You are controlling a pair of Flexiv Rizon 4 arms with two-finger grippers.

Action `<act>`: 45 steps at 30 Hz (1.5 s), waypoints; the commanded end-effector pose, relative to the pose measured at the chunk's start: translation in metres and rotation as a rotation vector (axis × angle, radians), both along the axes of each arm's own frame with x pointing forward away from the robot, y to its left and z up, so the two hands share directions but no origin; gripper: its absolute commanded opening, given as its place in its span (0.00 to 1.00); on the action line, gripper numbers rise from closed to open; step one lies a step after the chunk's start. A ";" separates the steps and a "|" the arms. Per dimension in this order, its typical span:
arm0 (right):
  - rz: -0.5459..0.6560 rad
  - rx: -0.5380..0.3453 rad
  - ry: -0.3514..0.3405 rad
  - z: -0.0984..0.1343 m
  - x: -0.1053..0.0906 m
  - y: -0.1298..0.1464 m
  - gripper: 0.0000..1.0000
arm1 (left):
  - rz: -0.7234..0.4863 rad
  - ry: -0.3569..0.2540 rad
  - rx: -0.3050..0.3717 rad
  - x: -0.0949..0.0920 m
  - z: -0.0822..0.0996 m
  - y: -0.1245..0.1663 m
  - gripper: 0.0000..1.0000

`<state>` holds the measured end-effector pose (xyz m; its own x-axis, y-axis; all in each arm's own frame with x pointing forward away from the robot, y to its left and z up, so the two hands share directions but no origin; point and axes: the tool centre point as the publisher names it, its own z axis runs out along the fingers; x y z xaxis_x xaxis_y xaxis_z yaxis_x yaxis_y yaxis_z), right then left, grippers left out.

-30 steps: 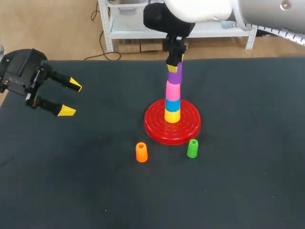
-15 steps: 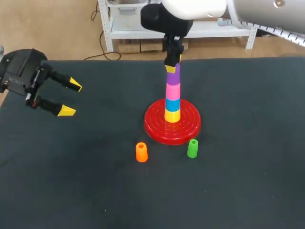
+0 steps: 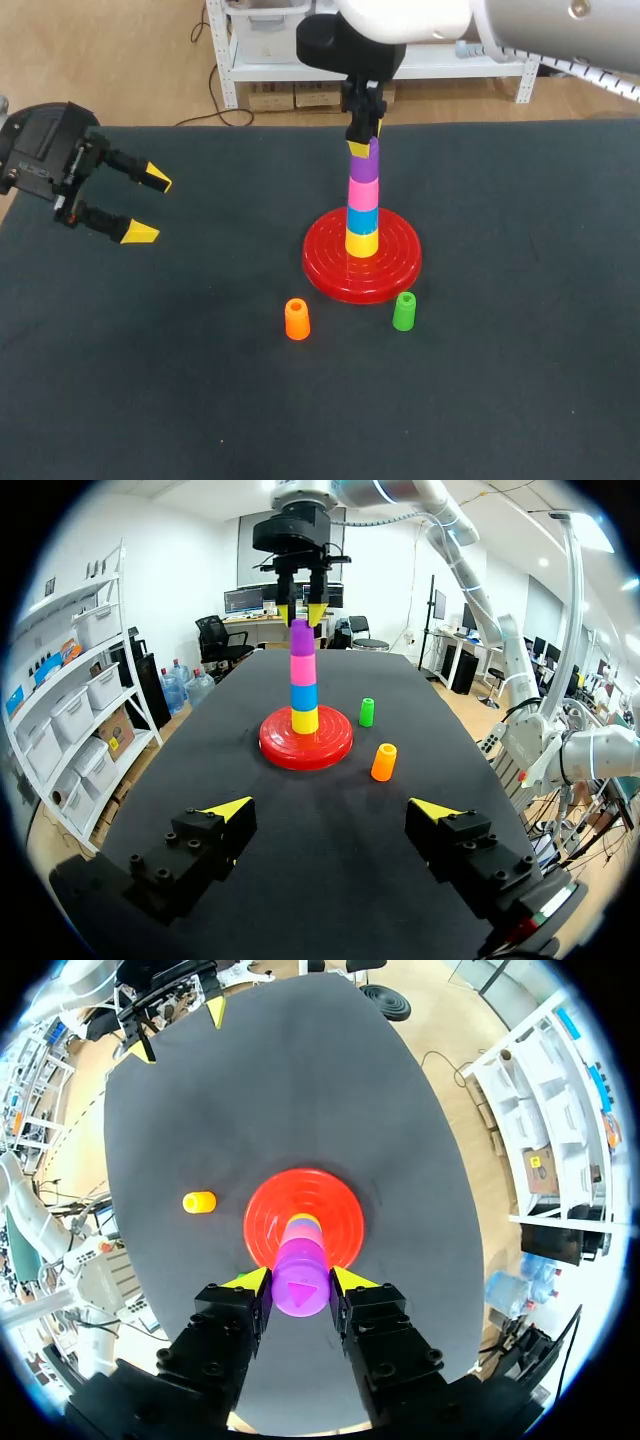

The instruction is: Pick up and stack the cylinders on the red base in this order: pink,purple,orange,green

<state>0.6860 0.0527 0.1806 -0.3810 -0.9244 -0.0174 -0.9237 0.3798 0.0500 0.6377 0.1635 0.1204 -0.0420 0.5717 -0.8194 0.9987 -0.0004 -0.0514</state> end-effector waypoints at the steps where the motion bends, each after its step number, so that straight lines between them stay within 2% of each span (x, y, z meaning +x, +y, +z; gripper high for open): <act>1: 0.000 0.006 0.010 -0.006 0.004 -0.001 0.00 | -0.001 -0.002 -0.002 0.000 -0.001 0.001 1.00; 18: -0.001 0.005 0.039 -0.018 0.004 -0.001 0.00 | -0.001 -0.002 -0.002 0.000 -0.001 0.001 1.00; 27: -0.016 0.009 0.015 -0.015 0.003 -0.003 0.00 | -0.001 -0.002 -0.002 0.000 -0.001 0.001 1.00; 28: -0.021 0.004 0.005 -0.014 0.002 -0.003 0.07 | -0.001 -0.002 -0.002 0.000 -0.001 0.001 1.00; 29: -0.021 -0.016 -0.005 -0.013 0.002 -0.003 0.46 | -0.001 -0.002 -0.002 0.000 -0.001 0.001 1.00; 30: -0.022 -0.019 -0.011 -0.012 0.002 -0.003 1.00 | -0.001 -0.002 -0.002 0.000 -0.001 0.001 1.00; 35: -0.028 -0.018 -0.041 -0.006 0.000 -0.003 1.00 | -0.001 -0.002 -0.002 0.000 -0.001 0.001 1.00; 45: -0.017 -0.006 -0.161 0.022 -0.002 0.007 1.00 | -0.001 -0.002 -0.002 0.000 -0.001 0.001 1.00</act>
